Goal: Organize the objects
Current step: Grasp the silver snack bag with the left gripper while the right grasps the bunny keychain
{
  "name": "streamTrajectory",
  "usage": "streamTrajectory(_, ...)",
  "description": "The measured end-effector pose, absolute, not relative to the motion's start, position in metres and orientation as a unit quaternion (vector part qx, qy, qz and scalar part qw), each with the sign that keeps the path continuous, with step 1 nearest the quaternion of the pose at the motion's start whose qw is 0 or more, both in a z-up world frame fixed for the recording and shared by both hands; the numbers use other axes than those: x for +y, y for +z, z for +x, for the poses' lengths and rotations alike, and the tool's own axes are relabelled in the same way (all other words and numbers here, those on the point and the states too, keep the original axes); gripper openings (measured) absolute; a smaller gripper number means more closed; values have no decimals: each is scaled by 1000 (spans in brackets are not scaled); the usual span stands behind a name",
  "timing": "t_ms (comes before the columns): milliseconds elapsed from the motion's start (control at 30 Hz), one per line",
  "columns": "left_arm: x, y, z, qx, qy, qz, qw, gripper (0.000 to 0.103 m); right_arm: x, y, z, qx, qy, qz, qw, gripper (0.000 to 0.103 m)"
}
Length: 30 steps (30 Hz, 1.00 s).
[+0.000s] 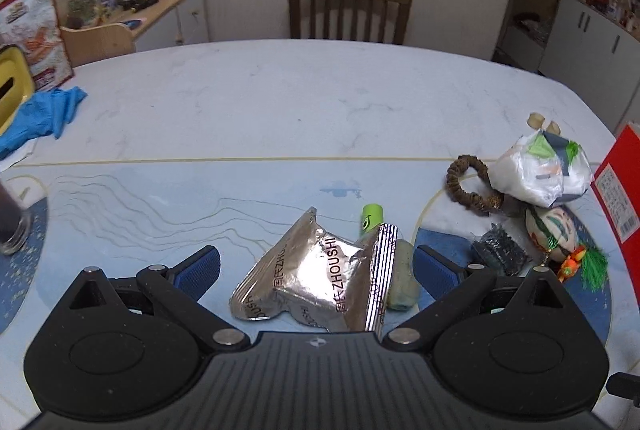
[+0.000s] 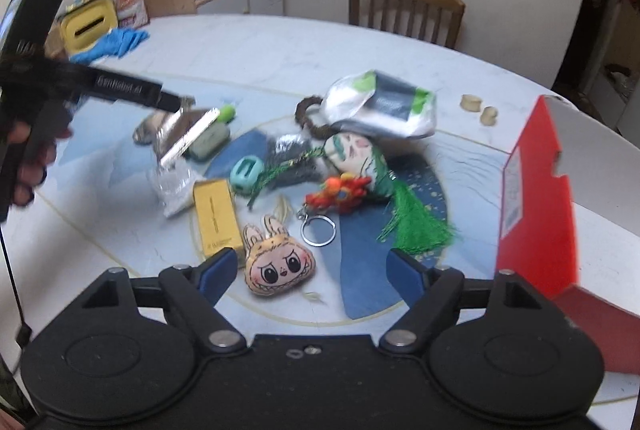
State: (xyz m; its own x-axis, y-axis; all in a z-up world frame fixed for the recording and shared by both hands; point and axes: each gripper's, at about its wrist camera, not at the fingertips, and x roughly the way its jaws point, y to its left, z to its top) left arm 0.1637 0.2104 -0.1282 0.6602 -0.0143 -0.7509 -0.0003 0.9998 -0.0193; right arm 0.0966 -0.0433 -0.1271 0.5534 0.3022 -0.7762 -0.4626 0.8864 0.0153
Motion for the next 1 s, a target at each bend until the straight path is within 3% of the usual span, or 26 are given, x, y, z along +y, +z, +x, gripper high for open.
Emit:
streamTrajectory(267, 211, -152, 183, 430, -54, 33, 901, 103, -30, -152, 112, 437, 235, -127, 859, 72)
streamTrajectory(667, 227, -164, 191, 444, -76, 2, 893, 103, -14, -162, 120, 446, 256, -141, 846, 56)
streamTrajectory(800, 231, -165, 192, 446, -83, -10, 891, 84, -12, -163, 120, 448, 255, -144, 845, 51)
streamTrajectory(1000, 230, -162, 189, 445, -98, -23, 890, 68, -10, -162, 119, 448, 252, -142, 846, 49)
